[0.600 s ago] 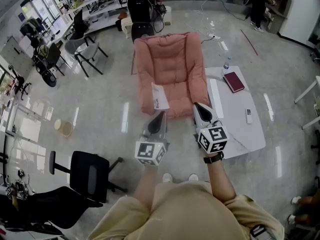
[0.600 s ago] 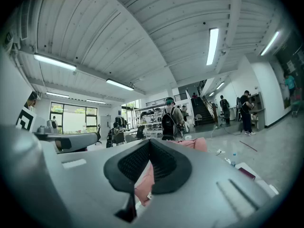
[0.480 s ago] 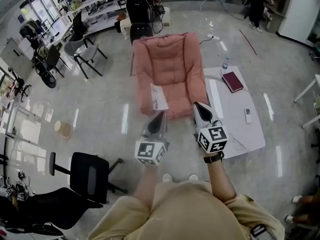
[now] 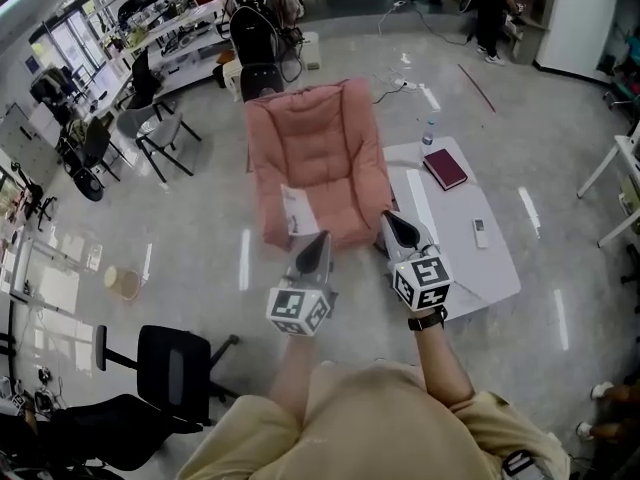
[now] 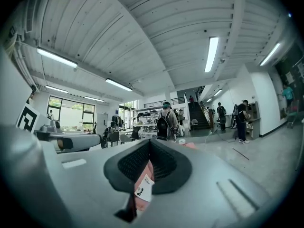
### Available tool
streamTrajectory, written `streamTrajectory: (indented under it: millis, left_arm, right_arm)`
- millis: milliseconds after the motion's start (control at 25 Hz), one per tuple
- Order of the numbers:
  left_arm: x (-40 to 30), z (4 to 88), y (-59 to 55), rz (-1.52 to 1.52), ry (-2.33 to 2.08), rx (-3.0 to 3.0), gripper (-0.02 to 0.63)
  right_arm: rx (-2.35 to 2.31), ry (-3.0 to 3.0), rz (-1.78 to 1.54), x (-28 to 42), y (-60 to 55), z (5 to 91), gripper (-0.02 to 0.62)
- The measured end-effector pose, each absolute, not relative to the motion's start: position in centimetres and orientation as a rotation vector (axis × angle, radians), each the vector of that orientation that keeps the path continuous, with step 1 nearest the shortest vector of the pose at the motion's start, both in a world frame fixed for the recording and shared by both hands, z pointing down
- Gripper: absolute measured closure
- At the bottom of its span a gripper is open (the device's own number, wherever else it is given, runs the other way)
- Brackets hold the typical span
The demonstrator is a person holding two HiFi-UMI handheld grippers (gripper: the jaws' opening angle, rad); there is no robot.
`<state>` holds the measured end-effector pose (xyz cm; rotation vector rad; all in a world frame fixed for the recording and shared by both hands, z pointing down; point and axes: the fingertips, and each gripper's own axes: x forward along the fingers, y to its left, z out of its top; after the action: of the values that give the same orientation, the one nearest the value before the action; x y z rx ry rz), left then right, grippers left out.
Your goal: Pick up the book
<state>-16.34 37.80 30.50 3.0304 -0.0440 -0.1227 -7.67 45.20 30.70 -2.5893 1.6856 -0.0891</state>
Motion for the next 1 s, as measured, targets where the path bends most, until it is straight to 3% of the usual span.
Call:
streamTrajectory:
  millis: [280, 640, 1000]
  left_arm:
    - [-15.2, 31.8, 42.7, -0.130, 0.029, 2.936, 0.606]
    - [-12.8, 33.6, 41.1, -0.112, 0.002, 2.925, 0.606]
    - [-4.0, 34.9, 31.3, -0.142, -0.023, 2.890, 0.606]
  right_arm:
    - [-2.547, 1.659, -0.232, -6.1, 49.0, 34.9, 0.591]
    - [-2.529, 1.670, -0.350, -4.9, 48.5, 39.9, 0.591]
    - [-2.569, 1.666, -0.386, 4.5, 40.5, 40.9, 0.591]
